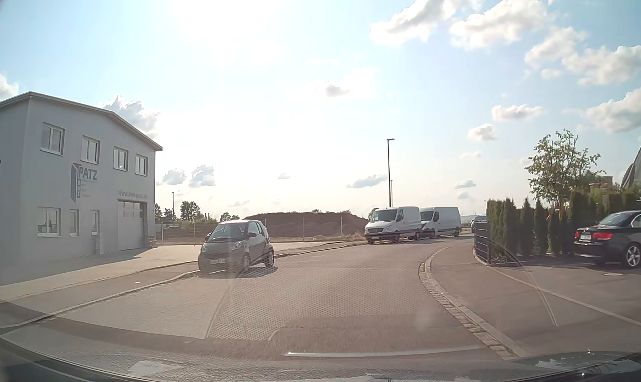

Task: Follow the waypoints while adhering to traffic rules and regulations

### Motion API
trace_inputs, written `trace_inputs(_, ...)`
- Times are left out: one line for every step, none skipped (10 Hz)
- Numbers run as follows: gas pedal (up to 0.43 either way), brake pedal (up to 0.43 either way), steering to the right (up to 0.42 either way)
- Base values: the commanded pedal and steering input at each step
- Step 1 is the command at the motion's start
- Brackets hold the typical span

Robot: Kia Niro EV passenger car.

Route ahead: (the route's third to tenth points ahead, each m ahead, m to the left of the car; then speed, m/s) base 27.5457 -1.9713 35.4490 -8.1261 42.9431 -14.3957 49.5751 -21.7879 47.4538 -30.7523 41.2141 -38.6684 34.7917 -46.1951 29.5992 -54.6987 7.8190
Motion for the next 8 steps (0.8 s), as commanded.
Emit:
trace_inputs(0.000, 0.116, 0.015)
trace_inputs(0.000, 0.116, 0.016)
trace_inputs(0.000, 0.116, 0.016)
trace_inputs(0.000, 0.116, 0.016)
trace_inputs(0.000, 0.116, 0.017)
trace_inputs(0.000, 0.116, 0.022)
trace_inputs(0.000, 0.116, 0.034)
trace_inputs(0.000, 0.116, 0.041)
